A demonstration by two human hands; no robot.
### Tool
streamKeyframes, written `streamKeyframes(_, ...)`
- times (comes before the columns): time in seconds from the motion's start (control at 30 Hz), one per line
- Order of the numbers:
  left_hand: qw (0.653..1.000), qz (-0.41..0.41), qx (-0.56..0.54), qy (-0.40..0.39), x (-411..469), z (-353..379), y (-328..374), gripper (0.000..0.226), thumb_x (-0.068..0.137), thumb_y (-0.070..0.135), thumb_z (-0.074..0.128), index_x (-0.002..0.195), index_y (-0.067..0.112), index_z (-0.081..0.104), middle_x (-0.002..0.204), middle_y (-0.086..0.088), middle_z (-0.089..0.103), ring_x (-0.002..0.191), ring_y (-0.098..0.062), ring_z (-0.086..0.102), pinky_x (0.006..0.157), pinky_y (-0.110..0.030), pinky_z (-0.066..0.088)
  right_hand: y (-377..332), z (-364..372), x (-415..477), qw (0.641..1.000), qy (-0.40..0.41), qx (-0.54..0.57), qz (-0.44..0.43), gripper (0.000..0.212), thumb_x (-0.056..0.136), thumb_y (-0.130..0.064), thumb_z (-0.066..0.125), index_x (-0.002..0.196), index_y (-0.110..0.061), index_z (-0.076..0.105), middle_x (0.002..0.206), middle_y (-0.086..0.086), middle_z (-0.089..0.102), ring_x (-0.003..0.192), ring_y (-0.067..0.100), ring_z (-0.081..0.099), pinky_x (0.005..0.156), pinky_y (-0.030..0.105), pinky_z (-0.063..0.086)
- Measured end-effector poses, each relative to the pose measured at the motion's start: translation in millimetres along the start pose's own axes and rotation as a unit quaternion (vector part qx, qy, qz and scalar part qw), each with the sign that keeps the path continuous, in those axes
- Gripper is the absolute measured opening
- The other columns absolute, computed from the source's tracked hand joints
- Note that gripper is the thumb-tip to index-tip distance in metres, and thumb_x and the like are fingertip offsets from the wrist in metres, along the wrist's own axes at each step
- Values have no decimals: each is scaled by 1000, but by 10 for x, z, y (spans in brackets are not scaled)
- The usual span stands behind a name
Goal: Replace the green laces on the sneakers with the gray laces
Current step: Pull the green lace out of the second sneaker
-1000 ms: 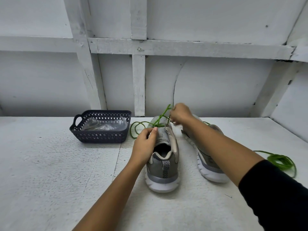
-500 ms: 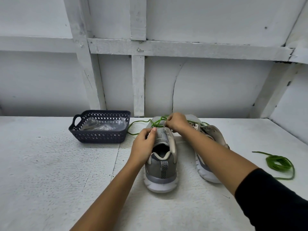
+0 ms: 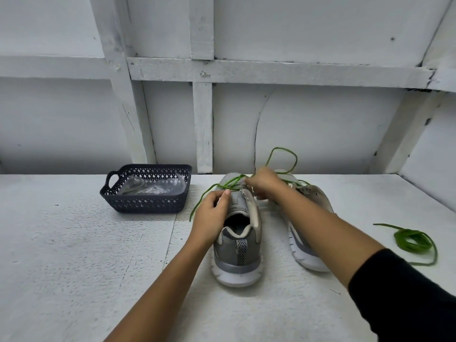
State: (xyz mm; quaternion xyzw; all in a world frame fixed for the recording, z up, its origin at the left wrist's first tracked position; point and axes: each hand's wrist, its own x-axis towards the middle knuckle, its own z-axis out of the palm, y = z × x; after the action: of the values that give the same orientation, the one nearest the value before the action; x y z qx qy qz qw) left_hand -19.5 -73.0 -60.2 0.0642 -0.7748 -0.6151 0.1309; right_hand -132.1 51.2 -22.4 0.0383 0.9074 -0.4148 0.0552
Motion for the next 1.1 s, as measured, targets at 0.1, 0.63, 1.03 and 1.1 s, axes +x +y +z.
streamKeyframes(0.1,1000,2,-3,0,4,0,-4,19,94,37,51,99,23,62,101,7,65,99,-10,57,83,-25,40,32,96,39,982,29,-168,-80,18,86,-12,59,76,2,64,85,23,66,82,33,65,61,29,47)
streamKeyframes(0.63,1000,-4,-11,-2,6,-5,-25,18,94,40,52,97,26,63,100,7,66,100,-10,59,86,-26,43,-61,-83,-101,997,-61,-53,-19,23,88,-13,60,70,-3,53,70,16,54,60,27,56,58,37,52)
streamKeyframes(1.03,1000,-7,0,3,-1,-2,-16,27,94,40,50,105,20,63,103,5,66,100,-10,58,81,-23,40,-255,-397,31,975,32,213,50,43,102,-22,37,108,17,55,95,26,64,85,37,67,61,35,55)
streamKeyframes(1.1,1000,-8,4,3,2,-3,-25,27,94,41,50,105,20,63,104,5,66,100,-10,58,82,-25,41,-153,-237,-31,988,11,146,46,27,97,-18,49,87,6,55,67,18,57,54,26,59,45,32,52)
